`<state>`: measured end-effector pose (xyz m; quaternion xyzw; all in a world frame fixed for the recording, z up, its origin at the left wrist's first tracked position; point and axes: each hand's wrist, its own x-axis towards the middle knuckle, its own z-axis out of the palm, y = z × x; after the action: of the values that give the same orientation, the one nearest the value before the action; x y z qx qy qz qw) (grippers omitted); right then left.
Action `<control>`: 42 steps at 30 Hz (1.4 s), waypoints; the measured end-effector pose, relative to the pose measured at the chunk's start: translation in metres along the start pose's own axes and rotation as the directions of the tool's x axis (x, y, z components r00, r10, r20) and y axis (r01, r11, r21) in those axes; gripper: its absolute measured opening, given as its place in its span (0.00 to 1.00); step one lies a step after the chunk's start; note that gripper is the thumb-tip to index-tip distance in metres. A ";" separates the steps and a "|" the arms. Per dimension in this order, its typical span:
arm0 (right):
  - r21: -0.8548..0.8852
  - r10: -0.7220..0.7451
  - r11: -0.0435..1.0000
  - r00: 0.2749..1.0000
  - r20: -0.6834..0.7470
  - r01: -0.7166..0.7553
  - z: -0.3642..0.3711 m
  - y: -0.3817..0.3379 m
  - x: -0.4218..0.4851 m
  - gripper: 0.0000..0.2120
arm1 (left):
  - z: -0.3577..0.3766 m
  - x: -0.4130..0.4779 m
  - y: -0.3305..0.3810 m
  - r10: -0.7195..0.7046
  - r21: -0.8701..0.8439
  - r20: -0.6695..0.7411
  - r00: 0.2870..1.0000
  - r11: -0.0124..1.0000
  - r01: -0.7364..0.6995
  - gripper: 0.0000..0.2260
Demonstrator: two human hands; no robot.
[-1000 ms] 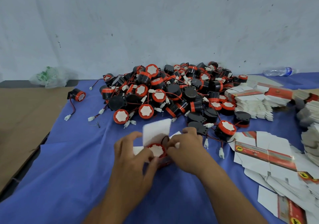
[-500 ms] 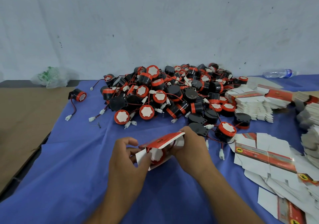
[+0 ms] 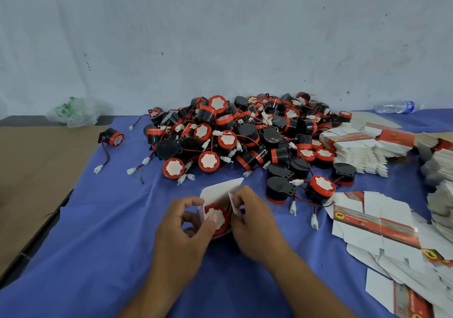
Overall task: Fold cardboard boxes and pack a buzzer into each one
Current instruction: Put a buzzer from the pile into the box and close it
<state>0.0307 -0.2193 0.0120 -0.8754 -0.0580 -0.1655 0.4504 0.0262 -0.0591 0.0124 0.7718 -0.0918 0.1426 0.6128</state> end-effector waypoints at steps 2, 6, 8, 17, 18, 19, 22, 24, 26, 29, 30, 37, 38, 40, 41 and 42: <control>0.061 0.027 0.998 0.998 0.055 -0.030 -0.003 -0.002 -0.001 0.08 | 0.001 -0.001 -0.002 0.069 0.093 0.001 0.998 0.993 -0.069 0.12; 0.157 0.036 0.986 0.996 0.081 -0.048 -0.006 -0.005 -0.002 0.12 | -0.001 0.007 -0.011 0.181 0.269 0.099 0.978 0.942 -0.201 0.13; 0.146 0.000 0.989 0.997 0.072 -0.011 -0.006 -0.006 -0.002 0.12 | 0.000 0.010 -0.016 0.190 0.338 0.153 0.970 0.912 -0.232 0.14; 0.252 0.010 0.967 0.991 0.137 -0.044 -0.010 0.000 0.000 0.09 | 0.003 0.011 -0.027 0.198 0.320 0.205 0.959 0.912 -0.256 0.11; 0.238 0.015 0.970 0.990 0.142 -0.049 -0.009 0.000 0.001 0.10 | 0.003 0.011 -0.027 0.201 0.322 0.199 0.959 0.911 -0.258 0.11; 0.211 0.023 0.976 0.988 0.151 -0.055 -0.009 0.001 0.002 0.10 | 0.004 0.010 -0.028 0.200 0.325 0.197 0.960 0.910 -0.257 0.12; 0.167 0.046 0.983 0.977 0.207 -0.082 -0.007 0.005 0.004 0.10 | 0.004 0.008 -0.028 0.177 0.332 0.211 0.961 0.912 -0.241 0.13; 0.231 0.054 0.967 0.973 0.225 -0.108 -0.008 0.005 0.004 0.09 | 0.003 0.007 -0.025 0.177 0.304 0.215 0.960 0.923 -0.238 0.12; 0.337 0.091 0.927 0.969 0.230 -0.167 -0.007 0.003 0.003 0.07 | 0.001 0.007 -0.020 0.150 0.223 0.209 0.966 0.955 -0.197 0.10; 0.370 0.140 0.907 0.973 0.181 -0.199 -0.002 0.004 0.001 0.04 | -0.002 0.009 -0.019 0.097 0.156 0.189 0.977 0.979 -0.128 0.12; 0.370 0.144 0.909 0.977 0.156 -0.193 0.000 0.004 0.000 0.08 | -0.002 0.010 -0.021 0.059 0.154 0.166 0.984 0.984 -0.085 0.14; 0.260 -0.079 0.965 0.989 0.124 0.044 -0.004 0.005 0.000 0.14 | -0.005 0.017 -0.024 0.021 0.050 0.173 0.985 0.998 -0.030 0.24; 0.220 -0.111 0.972 0.987 0.117 0.083 -0.005 0.005 0.000 0.13 | -0.008 0.017 -0.023 0.067 0.104 0.214 0.975 0.990 -0.091 0.23; 0.201 -0.155 0.971 0.979 0.134 0.127 -0.007 0.005 -0.001 0.11 | -0.014 0.015 -0.023 0.138 0.176 0.274 0.952 0.966 -0.191 0.23; 0.202 -0.170 0.970 0.973 0.155 0.137 -0.010 0.006 -0.001 0.09 | -0.017 0.014 -0.023 0.162 0.189 0.301 0.940 0.956 -0.225 0.22; 0.206 -0.171 0.970 0.968 0.187 0.131 -0.013 0.008 -0.001 0.07 | -0.020 0.014 -0.023 0.178 0.204 0.338 0.924 0.945 -0.256 0.20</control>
<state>0.0282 -0.2343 0.0126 -0.8333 -0.1861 -0.1030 0.5103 0.0444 -0.0341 0.0002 0.8391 -0.2555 0.0952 0.4708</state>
